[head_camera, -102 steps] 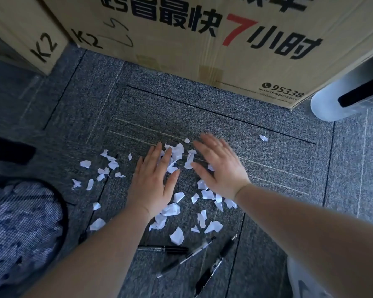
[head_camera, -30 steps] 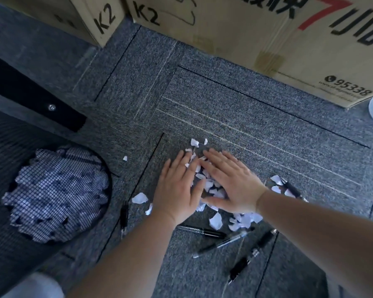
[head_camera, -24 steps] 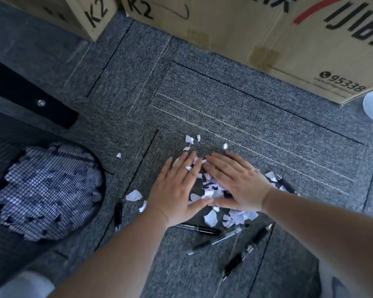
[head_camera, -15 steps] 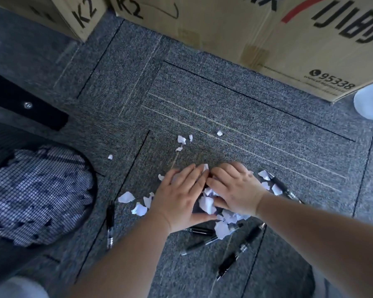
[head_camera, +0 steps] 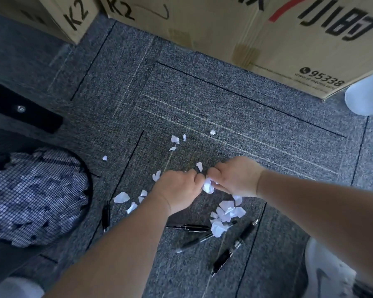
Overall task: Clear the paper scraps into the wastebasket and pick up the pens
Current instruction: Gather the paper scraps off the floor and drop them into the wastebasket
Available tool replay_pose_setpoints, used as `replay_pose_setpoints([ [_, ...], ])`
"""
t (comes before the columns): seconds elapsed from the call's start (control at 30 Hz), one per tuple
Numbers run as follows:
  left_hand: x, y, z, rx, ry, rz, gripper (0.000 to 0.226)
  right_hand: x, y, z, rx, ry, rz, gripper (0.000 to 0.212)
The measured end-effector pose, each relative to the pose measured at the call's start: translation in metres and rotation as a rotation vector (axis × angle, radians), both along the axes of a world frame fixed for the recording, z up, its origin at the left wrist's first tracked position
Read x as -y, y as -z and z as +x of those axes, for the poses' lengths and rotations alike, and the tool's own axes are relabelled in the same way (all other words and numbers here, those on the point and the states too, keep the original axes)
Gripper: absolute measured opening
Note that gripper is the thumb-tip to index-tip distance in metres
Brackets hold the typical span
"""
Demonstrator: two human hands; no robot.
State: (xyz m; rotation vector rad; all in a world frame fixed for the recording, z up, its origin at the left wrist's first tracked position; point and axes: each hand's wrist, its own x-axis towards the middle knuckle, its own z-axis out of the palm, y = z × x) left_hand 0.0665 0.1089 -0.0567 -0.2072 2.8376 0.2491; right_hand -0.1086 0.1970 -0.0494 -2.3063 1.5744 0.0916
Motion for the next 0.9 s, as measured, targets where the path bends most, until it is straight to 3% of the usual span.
replay_pose_setpoints([
  [0.2,0.009,-0.025,-0.014,0.133,-0.095,0.009,0.016,0.015,-0.024,-0.005,-0.020,0.324,0.098,0.026],
  [0.43,0.042,-0.092,-0.019,0.135,-0.292,0.061,0.026,0.046,-0.092,-0.002,-0.013,0.465,0.107,0.019],
  [0.53,0.059,-0.134,-0.022,0.093,-0.342,0.011,0.026,0.061,-0.133,-0.004,-0.029,0.497,0.092,0.018],
  [0.67,0.080,-0.195,-0.022,0.148,-0.260,-0.160,0.021,0.082,-0.195,-0.004,-0.031,0.507,0.074,0.015],
  [0.8,0.099,-0.261,-0.016,0.134,-0.467,-0.114,0.024,0.105,-0.253,0.011,-0.044,0.508,-0.025,0.017],
  [0.9,0.110,-0.303,0.008,0.080,-0.509,-0.165,0.021,0.122,-0.296,0.032,-0.038,0.507,-0.100,0.016],
])
